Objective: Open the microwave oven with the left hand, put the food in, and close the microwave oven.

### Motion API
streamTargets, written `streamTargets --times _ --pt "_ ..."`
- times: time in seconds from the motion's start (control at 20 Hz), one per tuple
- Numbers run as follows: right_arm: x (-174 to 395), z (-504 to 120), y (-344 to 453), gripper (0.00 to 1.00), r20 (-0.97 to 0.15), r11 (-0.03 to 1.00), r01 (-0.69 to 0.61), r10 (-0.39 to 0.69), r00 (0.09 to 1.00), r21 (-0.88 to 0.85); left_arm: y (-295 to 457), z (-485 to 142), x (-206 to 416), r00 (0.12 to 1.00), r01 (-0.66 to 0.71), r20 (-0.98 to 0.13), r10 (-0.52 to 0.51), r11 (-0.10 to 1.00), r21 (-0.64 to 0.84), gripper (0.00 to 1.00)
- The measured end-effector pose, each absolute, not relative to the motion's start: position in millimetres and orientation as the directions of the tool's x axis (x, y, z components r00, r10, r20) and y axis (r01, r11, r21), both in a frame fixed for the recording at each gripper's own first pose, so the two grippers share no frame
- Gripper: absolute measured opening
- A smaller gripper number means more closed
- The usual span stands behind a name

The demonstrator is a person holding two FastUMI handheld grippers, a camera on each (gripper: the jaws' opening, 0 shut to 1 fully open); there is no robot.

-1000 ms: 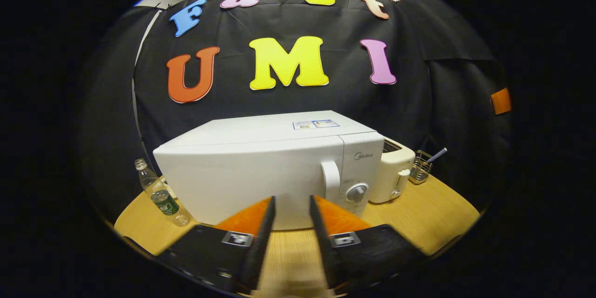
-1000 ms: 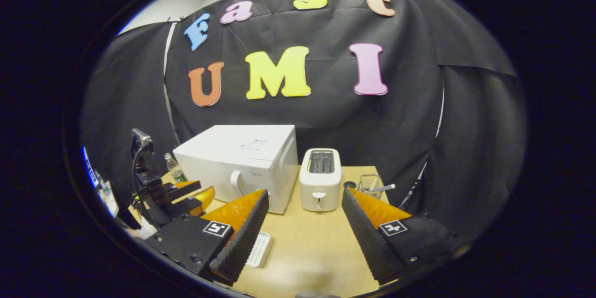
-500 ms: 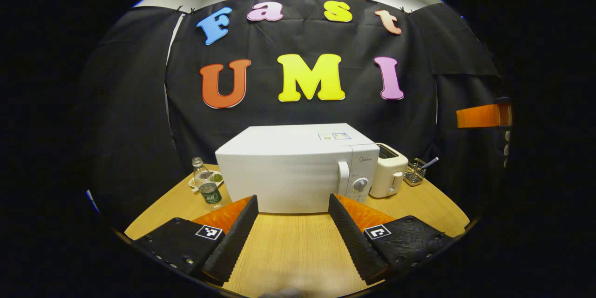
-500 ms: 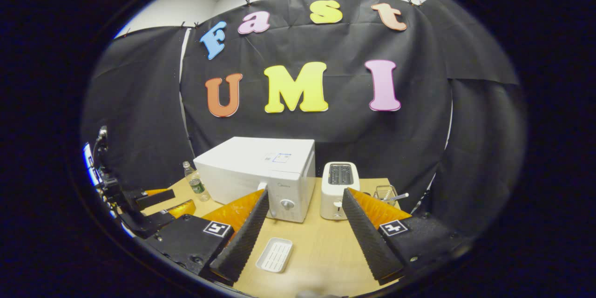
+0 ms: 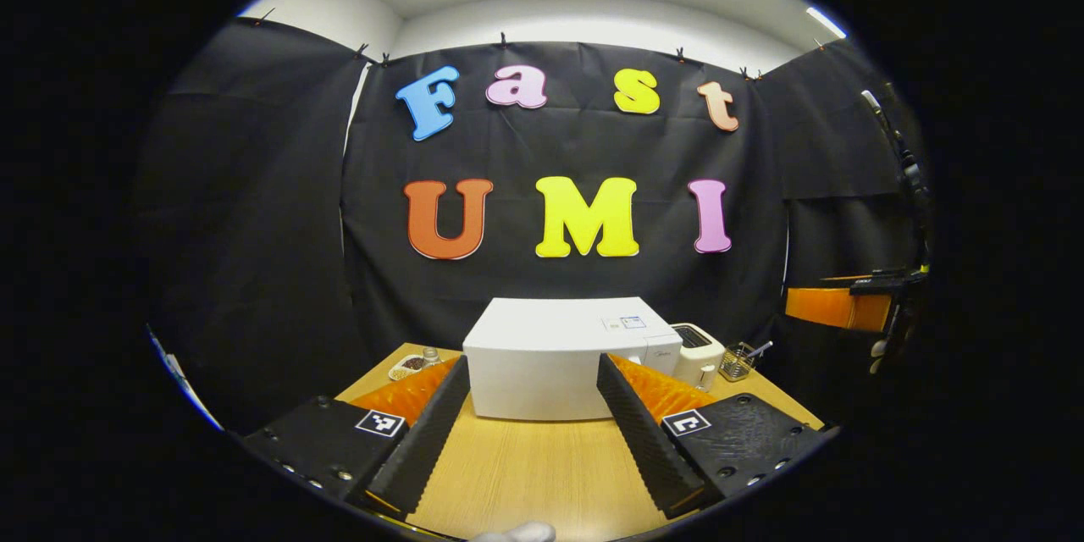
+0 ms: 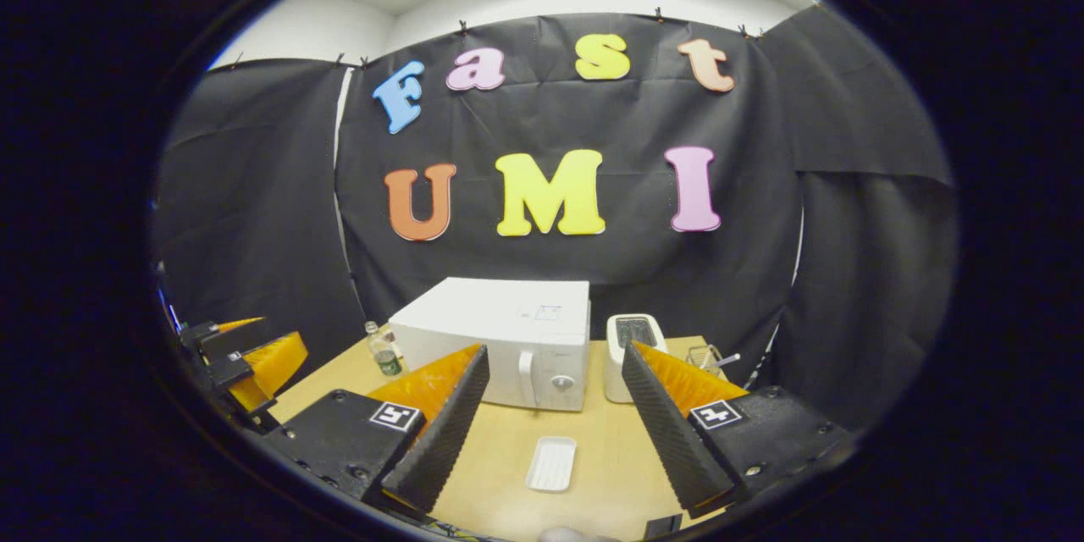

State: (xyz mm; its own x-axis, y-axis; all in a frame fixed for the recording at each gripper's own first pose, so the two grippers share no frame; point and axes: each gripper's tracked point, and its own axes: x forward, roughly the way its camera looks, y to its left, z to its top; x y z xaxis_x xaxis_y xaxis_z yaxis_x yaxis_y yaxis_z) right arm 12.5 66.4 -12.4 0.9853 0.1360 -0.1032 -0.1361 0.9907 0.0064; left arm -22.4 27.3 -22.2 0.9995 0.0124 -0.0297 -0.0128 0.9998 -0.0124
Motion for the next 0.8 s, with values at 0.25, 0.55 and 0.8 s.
streamTargets --times 0.25,0.55,0.8 --pt "-7.4 9.8 88.4 0.91 -0.071 0.989 -0.146 0.145 0.987 -0.015 37.1 1.0 -36.3 1.000 0.009 -0.016 -0.009 1.000 -0.001 0.94" --pt "-11.7 25.8 77.1 1.00 -0.050 0.990 -0.133 0.131 0.990 -0.041 43.3 25.7 -30.8 1.000 -0.013 0.019 0.013 1.000 -0.008 0.94" --pt "-10.4 33.2 69.4 0.91 -0.040 0.992 -0.123 0.122 0.992 -0.024 42.9 31.4 -26.6 0.999 -0.012 0.031 0.012 1.000 -0.001 0.94"
